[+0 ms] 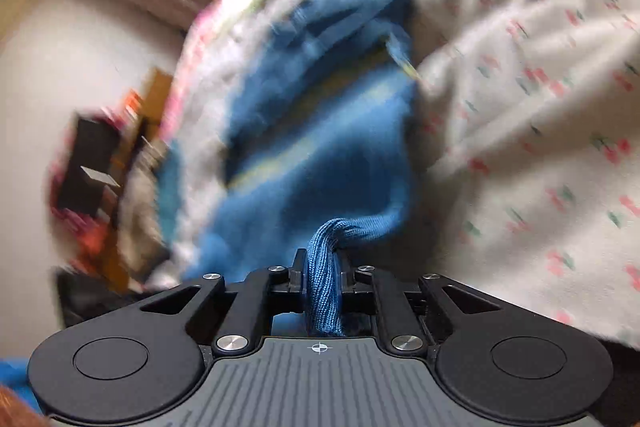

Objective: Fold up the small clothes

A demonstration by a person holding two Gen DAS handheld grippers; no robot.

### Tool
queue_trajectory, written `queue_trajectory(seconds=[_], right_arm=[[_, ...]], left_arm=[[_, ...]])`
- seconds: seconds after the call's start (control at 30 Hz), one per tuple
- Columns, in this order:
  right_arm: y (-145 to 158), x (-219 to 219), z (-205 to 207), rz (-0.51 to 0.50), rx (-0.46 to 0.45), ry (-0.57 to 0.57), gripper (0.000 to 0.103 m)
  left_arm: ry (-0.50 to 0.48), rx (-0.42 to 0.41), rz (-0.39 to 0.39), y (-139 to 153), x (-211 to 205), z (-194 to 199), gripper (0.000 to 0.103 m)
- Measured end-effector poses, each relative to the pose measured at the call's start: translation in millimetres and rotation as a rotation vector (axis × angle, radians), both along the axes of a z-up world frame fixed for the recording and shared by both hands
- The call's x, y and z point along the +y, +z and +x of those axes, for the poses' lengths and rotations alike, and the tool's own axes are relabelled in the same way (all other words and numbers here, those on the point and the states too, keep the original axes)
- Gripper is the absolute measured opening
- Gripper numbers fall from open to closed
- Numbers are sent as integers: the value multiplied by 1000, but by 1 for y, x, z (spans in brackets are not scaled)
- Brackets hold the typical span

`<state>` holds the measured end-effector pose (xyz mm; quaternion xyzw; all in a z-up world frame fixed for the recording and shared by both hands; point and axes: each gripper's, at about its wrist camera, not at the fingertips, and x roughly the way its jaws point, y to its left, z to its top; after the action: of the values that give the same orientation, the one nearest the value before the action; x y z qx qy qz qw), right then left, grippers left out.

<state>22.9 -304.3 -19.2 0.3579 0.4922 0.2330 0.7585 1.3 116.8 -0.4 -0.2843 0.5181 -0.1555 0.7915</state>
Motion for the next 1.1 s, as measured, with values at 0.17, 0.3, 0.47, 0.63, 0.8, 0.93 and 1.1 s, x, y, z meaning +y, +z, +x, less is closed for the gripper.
queue_trajectory(seconds=[0.17, 0.3, 0.47, 0.63, 0.8, 0.93, 1.1], right_arm=[[33, -9, 44, 157, -142, -135, 12], [48, -7, 103, 183, -223, -216, 12], [25, -7, 181, 59, -179, -360, 14], [-13, -5, 216, 44, -69, -406, 17], [-6, -1, 208, -2, -130, -389, 28], [5, -4, 202, -65, -185, -411, 40], [0, -1, 181, -157, -179, -370, 41]], left_arm=[[62, -133, -168, 24, 9, 46, 22], [103, -239, -206, 37, 16, 102, 22], [222, -261, -155, 19, 28, 171, 22], [337, -208, -51, -16, 35, 200, 23], [373, -212, -29, -26, 42, 185, 32], [378, -222, -2, -24, 40, 172, 34], [370, -219, 11, -27, 38, 157, 43]])
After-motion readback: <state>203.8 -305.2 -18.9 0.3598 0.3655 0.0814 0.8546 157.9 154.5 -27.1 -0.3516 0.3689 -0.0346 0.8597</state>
